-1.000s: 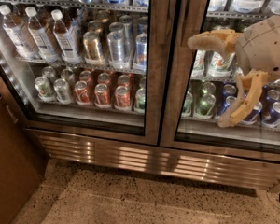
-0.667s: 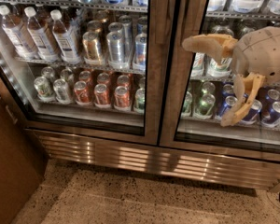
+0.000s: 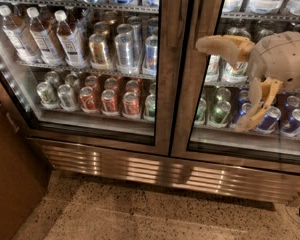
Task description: Open right fridge door
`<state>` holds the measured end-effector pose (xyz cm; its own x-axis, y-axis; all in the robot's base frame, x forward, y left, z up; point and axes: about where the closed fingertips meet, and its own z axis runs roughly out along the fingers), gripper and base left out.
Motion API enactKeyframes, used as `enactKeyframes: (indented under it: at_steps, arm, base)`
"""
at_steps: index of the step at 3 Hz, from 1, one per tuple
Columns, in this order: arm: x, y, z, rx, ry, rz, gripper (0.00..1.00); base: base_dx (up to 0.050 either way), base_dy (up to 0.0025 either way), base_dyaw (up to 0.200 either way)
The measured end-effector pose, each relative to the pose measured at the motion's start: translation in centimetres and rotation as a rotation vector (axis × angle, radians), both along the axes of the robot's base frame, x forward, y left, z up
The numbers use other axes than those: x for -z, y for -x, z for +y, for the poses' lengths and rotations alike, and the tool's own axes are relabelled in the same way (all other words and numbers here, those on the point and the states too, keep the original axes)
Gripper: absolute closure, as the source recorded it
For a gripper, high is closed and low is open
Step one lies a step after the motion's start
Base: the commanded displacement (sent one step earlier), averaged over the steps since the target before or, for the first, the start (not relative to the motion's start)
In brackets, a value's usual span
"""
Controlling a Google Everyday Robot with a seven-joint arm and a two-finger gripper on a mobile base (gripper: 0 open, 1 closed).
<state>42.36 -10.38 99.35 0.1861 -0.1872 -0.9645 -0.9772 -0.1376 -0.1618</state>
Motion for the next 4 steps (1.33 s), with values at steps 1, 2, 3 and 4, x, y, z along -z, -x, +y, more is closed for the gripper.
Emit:
enactKeyframes:
  at_steps: [1,2,3,4]
  arm:
    - [-0.5,-0.1,-0.6,0.108,-0.083,-0.034,0.0]
    - [-0.7,-0.2,-1.7,0.211,-0.139,-0.073,0.0]
    - [-0.7,-0.3,-1.6,0.211,-0.139,-0.073,0.0]
    - [-1.5,-1.0,-2.4,0.268,-0.198,-0.086,0.0]
  base:
    - [0.0,0.0,0.0]
    - [0.0,0.0,0.0]
    - [0.0,0.0,0.0]
    - [0.0,0.0,0.0]
